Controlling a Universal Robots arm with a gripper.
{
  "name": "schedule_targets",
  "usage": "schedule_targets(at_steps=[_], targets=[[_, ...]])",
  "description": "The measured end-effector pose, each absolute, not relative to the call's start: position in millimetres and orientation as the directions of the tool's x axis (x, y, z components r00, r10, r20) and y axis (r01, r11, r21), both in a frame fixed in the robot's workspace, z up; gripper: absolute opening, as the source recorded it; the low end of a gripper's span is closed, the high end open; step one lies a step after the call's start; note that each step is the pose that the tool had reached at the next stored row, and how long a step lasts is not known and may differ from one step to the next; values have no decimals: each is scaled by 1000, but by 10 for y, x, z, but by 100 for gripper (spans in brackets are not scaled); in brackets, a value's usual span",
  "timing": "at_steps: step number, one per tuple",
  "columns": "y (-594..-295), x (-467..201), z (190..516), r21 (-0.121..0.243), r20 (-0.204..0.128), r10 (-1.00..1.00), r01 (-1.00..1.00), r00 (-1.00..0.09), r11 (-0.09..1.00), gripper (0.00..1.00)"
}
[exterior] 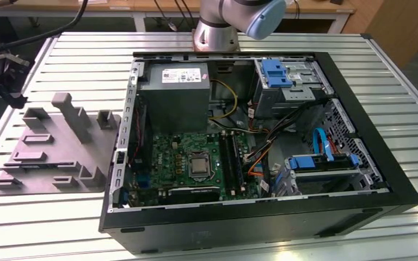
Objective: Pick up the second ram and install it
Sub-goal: 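Reach for the second ram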
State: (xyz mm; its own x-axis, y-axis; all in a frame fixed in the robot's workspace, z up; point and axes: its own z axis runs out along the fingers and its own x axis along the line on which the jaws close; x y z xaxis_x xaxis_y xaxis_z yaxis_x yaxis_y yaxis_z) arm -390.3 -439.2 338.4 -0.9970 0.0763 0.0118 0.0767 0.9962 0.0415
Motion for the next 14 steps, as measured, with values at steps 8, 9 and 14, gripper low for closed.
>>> schedule_targets(at_steps=[8, 9, 14], targets=[[-4538, -3903, 3281, 40, 28, 76, 77, -997, 996, 10], [-4555, -3903, 3268, 40, 30, 76, 77, -997, 996, 10], [-4647, -3903, 3221, 39, 40, 76, 78, -996, 996, 10]])
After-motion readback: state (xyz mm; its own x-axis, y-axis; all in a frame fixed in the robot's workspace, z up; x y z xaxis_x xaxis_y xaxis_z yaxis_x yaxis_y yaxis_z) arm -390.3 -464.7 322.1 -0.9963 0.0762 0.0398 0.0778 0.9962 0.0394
